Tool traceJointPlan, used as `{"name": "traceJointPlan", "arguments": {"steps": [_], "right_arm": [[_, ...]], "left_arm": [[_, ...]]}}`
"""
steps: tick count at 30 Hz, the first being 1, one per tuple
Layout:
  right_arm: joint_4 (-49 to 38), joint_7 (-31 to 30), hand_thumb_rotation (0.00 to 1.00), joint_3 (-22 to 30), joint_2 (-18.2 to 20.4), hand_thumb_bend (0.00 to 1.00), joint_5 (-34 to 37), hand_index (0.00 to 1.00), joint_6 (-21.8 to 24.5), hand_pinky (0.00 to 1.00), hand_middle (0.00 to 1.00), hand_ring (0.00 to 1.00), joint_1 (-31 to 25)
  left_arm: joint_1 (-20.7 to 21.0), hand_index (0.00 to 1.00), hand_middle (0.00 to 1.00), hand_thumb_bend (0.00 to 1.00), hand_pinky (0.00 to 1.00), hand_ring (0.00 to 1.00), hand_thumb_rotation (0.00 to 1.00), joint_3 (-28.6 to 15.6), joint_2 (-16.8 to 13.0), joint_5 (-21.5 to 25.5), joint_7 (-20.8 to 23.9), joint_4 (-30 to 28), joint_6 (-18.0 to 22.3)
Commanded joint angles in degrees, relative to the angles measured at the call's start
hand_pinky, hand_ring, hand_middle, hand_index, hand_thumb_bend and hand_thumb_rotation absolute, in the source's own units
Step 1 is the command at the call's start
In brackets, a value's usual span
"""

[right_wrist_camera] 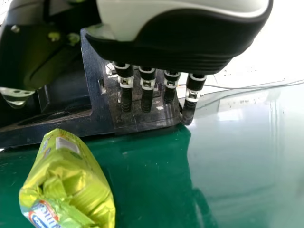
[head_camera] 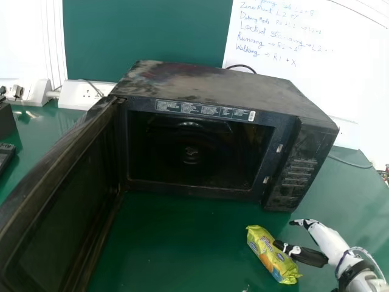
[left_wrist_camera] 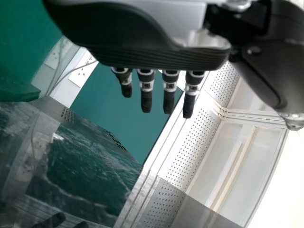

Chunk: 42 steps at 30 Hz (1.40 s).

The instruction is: Put biscuit inside oven

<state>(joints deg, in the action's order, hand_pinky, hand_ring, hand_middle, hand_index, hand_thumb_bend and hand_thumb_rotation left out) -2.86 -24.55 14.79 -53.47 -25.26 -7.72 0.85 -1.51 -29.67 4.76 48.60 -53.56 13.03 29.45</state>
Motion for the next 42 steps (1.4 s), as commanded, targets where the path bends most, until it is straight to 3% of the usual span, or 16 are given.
{"name": "traceJointPlan", "arguments": {"steps": [1,11,14,20,25,30,37,42], "right_arm": [[-1.81,-1.0,0.51,-0.38,-1.18,1.0,-0.62,0.9,0.57,0.89,0.93,0.92,-1.29],[-10.44,-3.57,0.53,2.33,-1.9,1.0,-2.99,0.88,4.59,0.85,0.92,0.9,-5.18],[-14.33,-4.53,0.55,3.8,-1.61,1.0,-4.1,0.87,6.81,0.89,0.91,0.9,-6.71],[-16.55,-1.92,0.52,6.32,-0.71,1.0,-5.78,0.86,4.88,0.82,0.89,0.86,-8.91],[-19.06,0.89,0.52,6.99,0.27,1.0,-10.57,0.86,4.97,0.82,0.87,0.81,-10.38],[-21.11,4.23,0.53,6.84,1.37,1.0,-16.81,0.86,4.87,0.8,0.87,0.82,-12.43],[-23.01,6.1,0.53,5.62,3.58,1.0,-24.3,0.87,5.95,0.85,0.88,0.85,-13.7],[-23.82,6.98,0.55,4.18,5.56,1.0,-27.69,0.87,6.19,0.86,0.88,0.85,-14.18]], "left_arm": [[-1.17,0.9,0.97,0.96,0.9,0.95,0.64,1.48,1.87,0.57,0.05,1.01,-1.44],[-2.19,0.91,0.96,0.96,0.89,0.94,0.65,2.61,2.72,-0.47,1.78,-0.52,-0.4],[-2.15,0.91,0.96,0.96,0.89,0.94,0.65,3.22,2.73,-0.75,2.11,-0.39,0.07],[-1.45,0.91,0.97,0.95,0.9,0.95,0.65,3.88,2.81,-0.34,1.33,0.69,0.92],[-1.56,0.91,0.97,0.95,0.9,0.95,0.65,4.38,2.97,-0.01,1.04,0.68,1.27],[-1.86,0.91,0.97,0.96,0.9,0.94,0.65,4.91,3.1,0.04,1.23,0.39,1.57],[-2.0,0.91,0.98,0.95,0.92,0.95,0.65,5.38,3.35,0.2,0.78,0.64,2.52],[-2.9,0.9,0.97,0.95,0.92,0.95,0.63,6.08,3.84,0.97,1.42,-0.86,1.07]]}}
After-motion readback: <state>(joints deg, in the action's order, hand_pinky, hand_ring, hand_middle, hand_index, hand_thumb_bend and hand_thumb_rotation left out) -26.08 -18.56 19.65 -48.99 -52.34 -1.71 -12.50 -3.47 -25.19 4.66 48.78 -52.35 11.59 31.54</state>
